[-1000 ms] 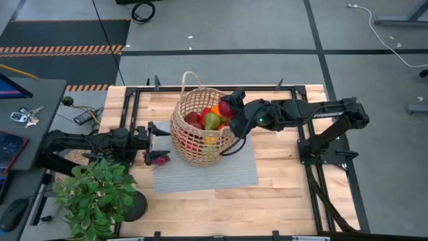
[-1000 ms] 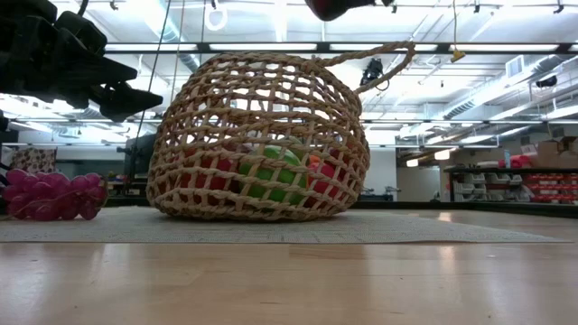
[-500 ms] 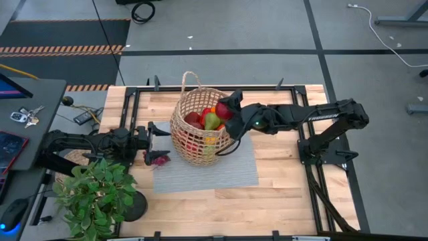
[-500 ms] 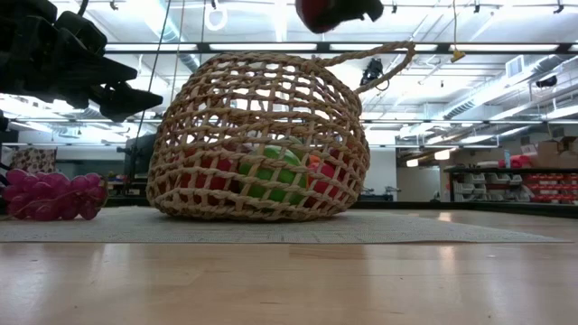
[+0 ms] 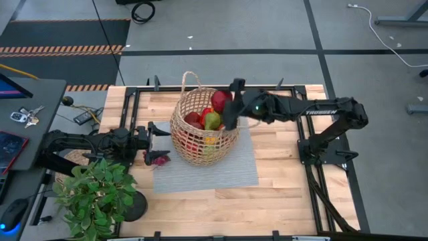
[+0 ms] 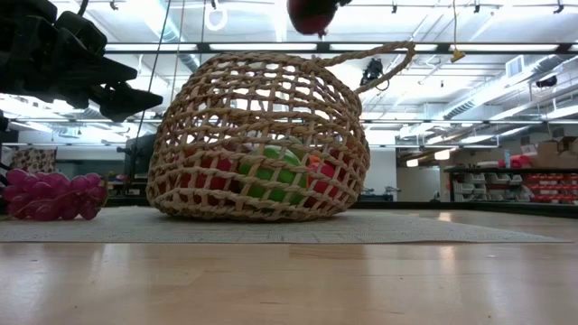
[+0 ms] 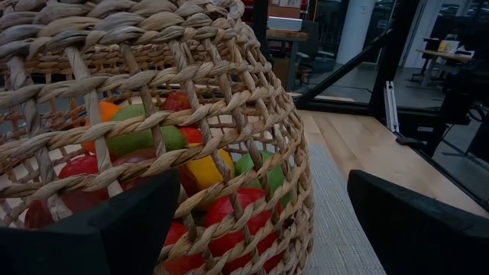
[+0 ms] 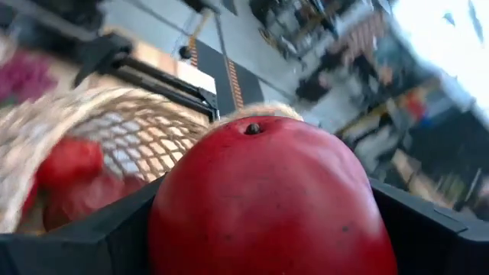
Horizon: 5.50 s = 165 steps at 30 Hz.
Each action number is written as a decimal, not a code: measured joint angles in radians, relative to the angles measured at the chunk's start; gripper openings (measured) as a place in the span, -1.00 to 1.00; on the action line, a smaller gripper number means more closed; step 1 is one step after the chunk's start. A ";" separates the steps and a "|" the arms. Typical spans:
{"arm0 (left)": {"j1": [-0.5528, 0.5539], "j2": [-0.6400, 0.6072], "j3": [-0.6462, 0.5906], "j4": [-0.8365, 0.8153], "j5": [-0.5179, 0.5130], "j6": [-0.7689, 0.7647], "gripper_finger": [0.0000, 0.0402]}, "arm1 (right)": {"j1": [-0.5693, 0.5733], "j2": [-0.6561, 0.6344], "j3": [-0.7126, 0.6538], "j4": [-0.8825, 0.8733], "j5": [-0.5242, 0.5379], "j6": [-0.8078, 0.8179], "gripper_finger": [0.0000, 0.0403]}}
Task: Build produce basket
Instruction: Put the red pomegranate into the brown basket, then put the red grapes into the brown basket
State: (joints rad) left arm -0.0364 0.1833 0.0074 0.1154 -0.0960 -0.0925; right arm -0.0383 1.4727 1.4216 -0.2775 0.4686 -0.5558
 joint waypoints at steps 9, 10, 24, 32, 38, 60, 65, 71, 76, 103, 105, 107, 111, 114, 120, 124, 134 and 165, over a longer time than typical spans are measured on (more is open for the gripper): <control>0.000 0.000 0.000 0.000 0.000 0.000 0.93 | -0.128 0.000 0.000 -0.015 -0.194 0.564 0.86; 0.000 0.000 0.000 0.000 0.000 0.000 0.93 | -0.140 0.000 0.000 -0.014 -0.227 0.624 0.86; 0.000 0.000 0.000 0.000 0.000 0.000 0.93 | -0.243 0.000 0.000 0.124 -0.620 1.052 0.86; 0.000 0.000 0.000 0.000 0.000 0.000 0.93 | -0.244 0.000 0.000 0.038 -0.629 1.006 0.86; 0.000 0.000 0.000 0.000 0.000 0.000 0.93 | -0.204 0.018 0.002 0.020 -0.619 1.001 0.86; 0.000 0.000 0.000 0.000 0.000 0.000 0.93 | -0.274 0.412 0.355 -0.328 -0.566 0.854 0.86; 0.000 0.000 0.000 0.000 0.000 0.000 0.93 | -0.334 0.497 0.379 -0.351 -0.582 0.817 0.86; 0.000 0.000 0.000 0.000 0.000 0.000 0.93 | -0.356 0.524 0.378 -0.391 -0.594 0.737 0.86; 0.000 0.000 0.000 0.000 0.000 0.000 0.93 | -0.335 0.519 0.374 -0.390 -0.569 0.709 0.91; 0.000 0.000 0.000 0.000 0.000 0.000 0.93 | -0.178 0.163 0.412 -0.483 -0.383 0.597 0.90; 0.000 0.000 0.000 0.000 0.000 0.000 0.93 | -0.146 0.091 0.352 -0.476 -0.356 0.597 0.87; 0.000 0.000 0.000 0.000 0.000 0.000 0.93 | -0.115 0.016 0.276 -0.465 -0.322 0.600 0.85; 0.000 0.000 0.000 0.000 0.000 0.000 0.93 | -0.055 -0.150 0.079 -0.406 -0.247 0.631 0.82; 0.000 0.000 0.000 0.000 0.000 0.000 0.93 | -0.001 -0.281 -0.087 -0.320 -0.212 0.662 0.82; 0.000 0.000 0.000 0.000 0.000 0.000 0.93 | 0.148 -0.533 -0.380 -0.075 -0.133 0.667 0.81; 0.000 0.000 0.000 0.000 0.000 0.000 0.93 | 0.247 -0.675 -0.548 0.064 -0.119 0.660 0.81; 0.000 0.000 0.000 0.000 0.000 0.000 0.93 | 0.410 -1.023 -0.851 0.125 -0.231 0.564 0.81; 0.000 0.000 0.000 0.000 0.000 0.000 0.93 | 0.122 -1.358 -1.414 0.627 -0.617 0.510 0.74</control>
State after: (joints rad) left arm -0.0367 0.1833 0.0074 0.1154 -0.0959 -0.0922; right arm 0.0842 0.1150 0.0074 0.3496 -0.1489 -0.0460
